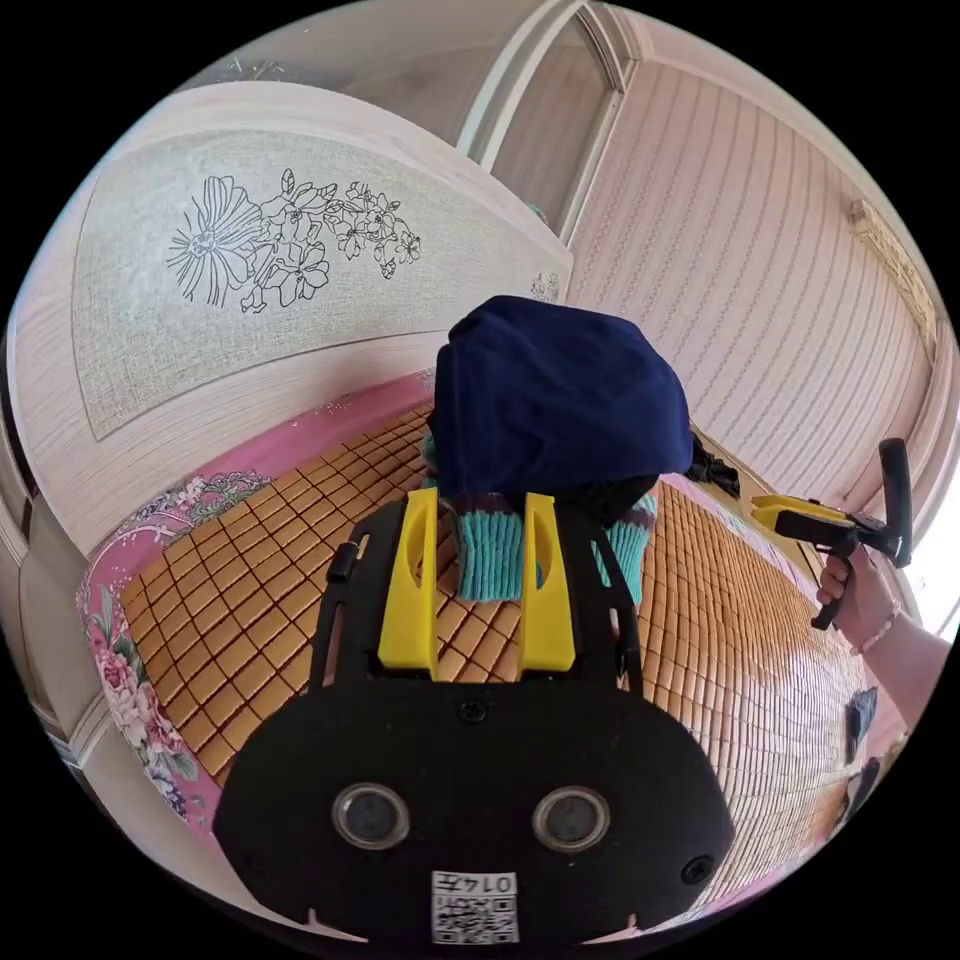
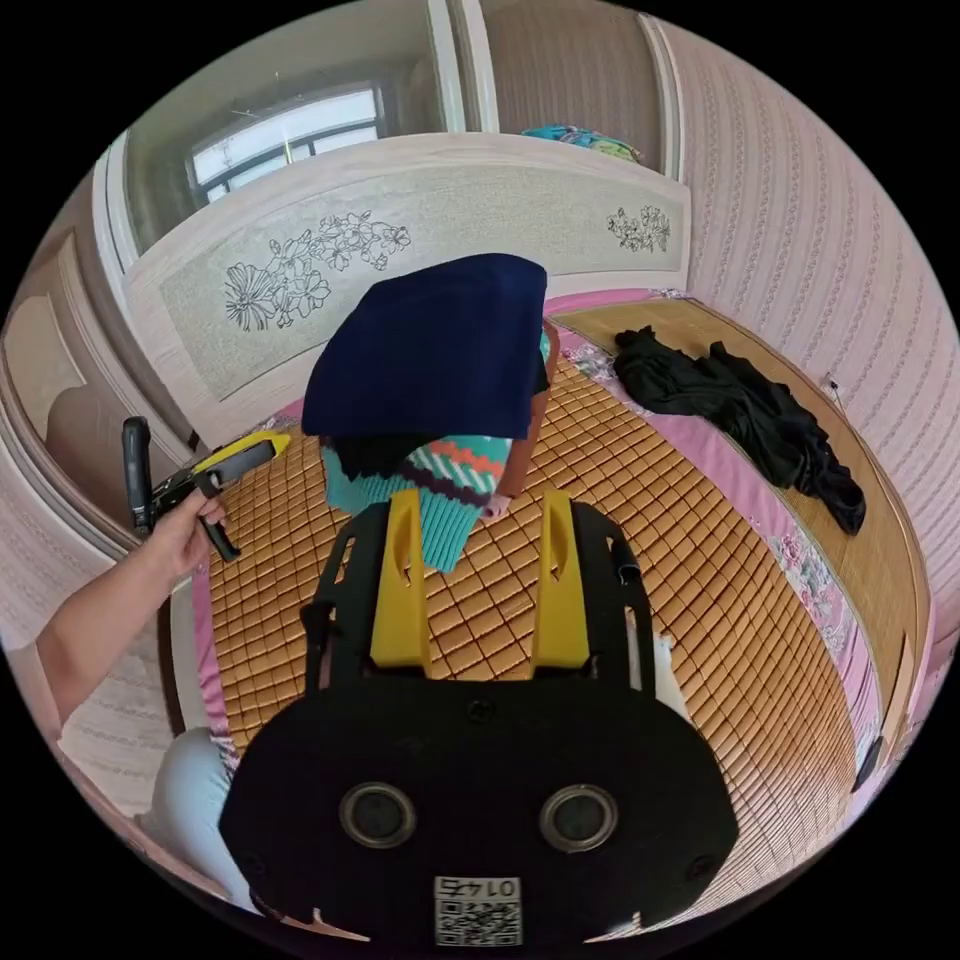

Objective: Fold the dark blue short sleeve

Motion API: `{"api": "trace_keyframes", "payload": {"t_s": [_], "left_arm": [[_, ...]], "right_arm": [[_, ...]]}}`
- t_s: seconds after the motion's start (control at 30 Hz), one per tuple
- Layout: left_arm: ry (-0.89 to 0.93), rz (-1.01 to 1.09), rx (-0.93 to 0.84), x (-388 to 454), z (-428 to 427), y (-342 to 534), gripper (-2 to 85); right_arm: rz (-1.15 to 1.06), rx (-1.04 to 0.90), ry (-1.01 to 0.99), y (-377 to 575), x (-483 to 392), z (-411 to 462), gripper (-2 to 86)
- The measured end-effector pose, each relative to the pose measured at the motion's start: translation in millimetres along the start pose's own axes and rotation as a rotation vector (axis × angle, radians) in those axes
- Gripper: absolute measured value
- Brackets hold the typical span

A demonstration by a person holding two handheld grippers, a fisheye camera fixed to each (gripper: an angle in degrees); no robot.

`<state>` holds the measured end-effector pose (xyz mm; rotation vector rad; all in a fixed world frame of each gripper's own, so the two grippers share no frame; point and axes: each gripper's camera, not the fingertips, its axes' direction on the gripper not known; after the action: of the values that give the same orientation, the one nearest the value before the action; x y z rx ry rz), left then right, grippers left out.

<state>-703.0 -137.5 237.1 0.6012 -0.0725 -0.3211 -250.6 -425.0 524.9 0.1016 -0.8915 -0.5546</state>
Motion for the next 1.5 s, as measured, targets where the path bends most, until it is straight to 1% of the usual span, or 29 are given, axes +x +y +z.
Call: {"api": "trace_keyframes", "payload": {"t_s": [0.07, 0.1, 0.13, 0.17, 0.23, 0.27, 0.37, 0.43, 0.5, 0.57, 0.63, 0.67, 0.7, 0.77, 0.9, 0.97, 1.03, 1.07, 1.1, 1.17, 1.2, 1.23, 1.27, 1.3, 1.33, 1.37, 1.4, 1.43, 1.5], "left_arm": [[0.037, -0.03, -0.012, -9.1, 11.4, -13.1, 7.2], [0.079, -0.049, -0.012, -14.7, 14.4, -20.5, 4.0], [0.108, -0.053, -0.021, -18.7, 15.7, -27.6, 0.4], [0.114, -0.054, -0.035, -20.0, 16.8, -31.1, 0.2], [0.126, -0.033, -0.111, -24.0, 18.3, -42.6, -0.6], [0.122, -0.038, -0.119, -25.4, 16.5, -44.1, -0.7], [0.029, -0.073, -0.069, -31.4, -2.8, -43.0, -0.5], [-0.075, -0.069, -0.017, -33.6, -12.9, -39.8, 0.5], [-0.05, -0.069, -0.022, -34.9, -7.8, -39.0, 6.6], [0.03, -0.115, -0.049, -35.9, 3.5, -40.2, 10.1], [0.094, -0.114, -0.073, -27.4, 16.6, -41.1, 9.3], [0.089, -0.088, -0.07, -23.2, 17.0, -40.8, 8.6], [0.044, -0.044, -0.059, -15.2, 14.0, -39.4, 7.1], [0.015, 0.017, -0.046, -3.5, 3.3, -34.5, 5.2], [-0.01, 0.186, 0.079, 30.9, -49.7, -21.7, 2.1], [0.002, 0.273, 0.129, 53.7, -82.2, -16.4, 0.8], [0.073, 0.418, 0.205, 89.9, -135.8, 3.4, 0.1], [0.095, 0.465, 0.216, 99.9, -150.3, 12.3, 0.0], [0.148, 0.567, 0.213, 120.5, -177.9, 35.1, 0.0], [0.277, 0.673, 0.136, 152.4, -213.8, 84.0, 0.0], [0.395, 0.69, 0.043, 174.2, -230.2, 125.0, 0.0], [0.509, 0.666, -0.061, 197.1, -238.5, 172.8, 0.0], [0.549, 0.646, -0.121, 209.5, -239.7, 198.5, 0.1], [0.593, 0.609, -0.241, 235.8, -238.7, 250.7, 0.1], [0.583, 0.601, -0.347, 262.0, -235.5, 299.5, 0.1], [0.573, 0.605, -0.405, 275.4, -233.3, 322.5, 0.2], [0.568, 0.637, -0.519, 301.0, -230.5, 362.4, 0.3], [0.576, 0.654, -0.586, 322.0, -233.8, 391.0, 0.4], [0.565, 0.696, -0.591, 347.8, -245.9, 420.8, 0.8]], "right_arm": [[0.075, -0.022, 0.02, -28.7, -2.2, 37.1, 16.9], [0.099, -0.036, 0.017, -34.3, -2.1, 44.9, 16.7], [0.148, -0.083, -0.026, -43.4, -1.5, 58.2, 13.1], [0.165, -0.123, -0.104, -49.0, -1.5, 65.7, 8.0], [0.18, -0.095, -0.167, -48.1, -2.3, 66.2, 1.1], [0.163, -0.102, -0.179, -45.5, -4.1, 66.4, 0.4], [0.086, -0.093, -0.142, -35.1, -9.7, 61.3, 0.3], [0.061, -0.102, -0.084, -29.6, -9.8, 66.1, 0.8], [0.089, -0.089, -0.022, -25.4, -4.5, 77.4, 6.2], [0.15, -0.089, -0.019, -22.2, 5.9, 99.5, 11.6], [0.176, -0.123, -0.088, -21.8, 12.0, 116.1, 10.3], [0.196, -0.129, -0.148, -22.1, 15.1, 121.4, 3.9], [0.19, -0.127, -0.186, -22.2, 15.8, 121.7, 0.6], [0.173, -0.095, -0.173, -19.3, 16.6, 114.5, -0.5], [0.038, -0.049, -0.157, -10.0, 9.6, 89.1, -0.8], [0.002, 0.014, -0.166, 1.0, 8.4, 52.9, -0.8], [-0.025, 0.071, -0.195, 21.5, 9.8, 14.5, -0.8], [-0.045, 0.091, -0.208, 45.2, 11.4, -12.4, -0.7], [-0.053, 0.094, -0.206, 60.8, 12.2, -25.1, -0.6], [-0.069, 0.024, -0.137, 145.5, 14.3, -64.5, -0.5], [-0.062, 0.001, -0.107, 171.8, 14.8, -71.6, -0.5], [-0.03, -0.066, -0.068, 227.8, 16.8, -81.2, -0.4], [0.042, -0.173, -0.049, 285.1, 21.0, -83.2, -0.3], [0.095, -0.233, -0.049, 313.8, 23.9, -82.5, -0.2], [0.206, -0.342, -0.05, 370.1, 28.8, -80.8, 0.1], [0.294, -0.435, -0.045, 421.0, 29.9, -82.1, 0.2], [0.329, -0.462, -0.038, 443.0, 28.9, -85.6, 0.1], [0.385, -0.496, -0.016, 478.3, 24.4, -96.5, 0.2], [0.442, -0.469, 0.004, 509.1, 12.6, -120.5, 0.5]]}}
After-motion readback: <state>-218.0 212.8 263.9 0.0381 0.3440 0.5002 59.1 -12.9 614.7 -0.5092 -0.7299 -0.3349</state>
